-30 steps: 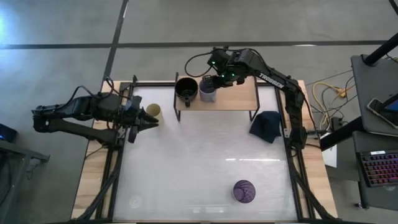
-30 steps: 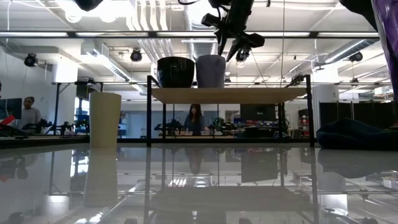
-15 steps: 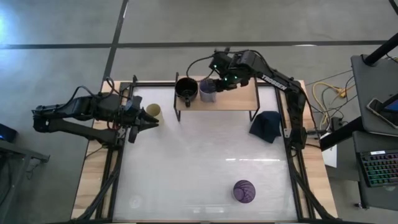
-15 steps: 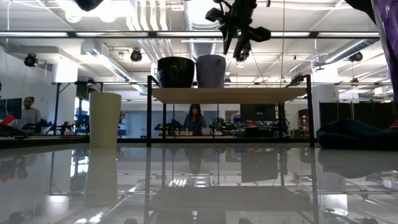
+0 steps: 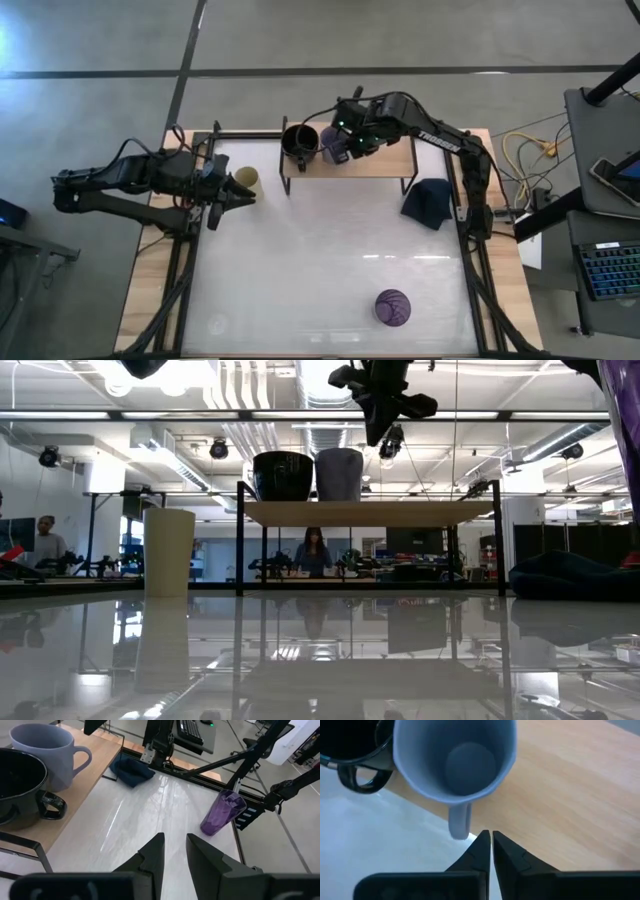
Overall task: Stack small to large cups/mugs on shelf
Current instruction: Put the violet mug on the shelf
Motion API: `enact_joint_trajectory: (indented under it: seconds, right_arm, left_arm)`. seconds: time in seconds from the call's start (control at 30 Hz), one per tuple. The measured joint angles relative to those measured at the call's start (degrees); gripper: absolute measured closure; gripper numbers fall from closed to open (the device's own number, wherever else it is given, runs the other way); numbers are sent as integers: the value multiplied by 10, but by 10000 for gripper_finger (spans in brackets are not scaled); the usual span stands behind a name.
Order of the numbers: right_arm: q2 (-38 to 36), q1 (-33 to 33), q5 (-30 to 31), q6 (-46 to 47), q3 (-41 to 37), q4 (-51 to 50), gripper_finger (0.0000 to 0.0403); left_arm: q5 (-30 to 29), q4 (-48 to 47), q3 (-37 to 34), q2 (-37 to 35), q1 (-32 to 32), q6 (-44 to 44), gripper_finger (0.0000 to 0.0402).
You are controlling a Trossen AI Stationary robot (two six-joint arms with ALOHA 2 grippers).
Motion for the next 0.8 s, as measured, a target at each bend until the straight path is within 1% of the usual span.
enact_joint_trajectory:
  seconds: [0.3, 0.57, 0.8]
  right_arm:
    - [8, 0, -16, -6, -39, 4, 394]
    - [8, 2, -16, -20, -43, 41, 394]
    - [8, 8, -40, -22, -45, 66, 394]
  left_arm:
    - [0, 0, 0, -1, 0, -3, 336]
    - [0, 0, 0, -2, 0, -3, 336]
    - [0, 0, 0, -1, 0, -3, 336]
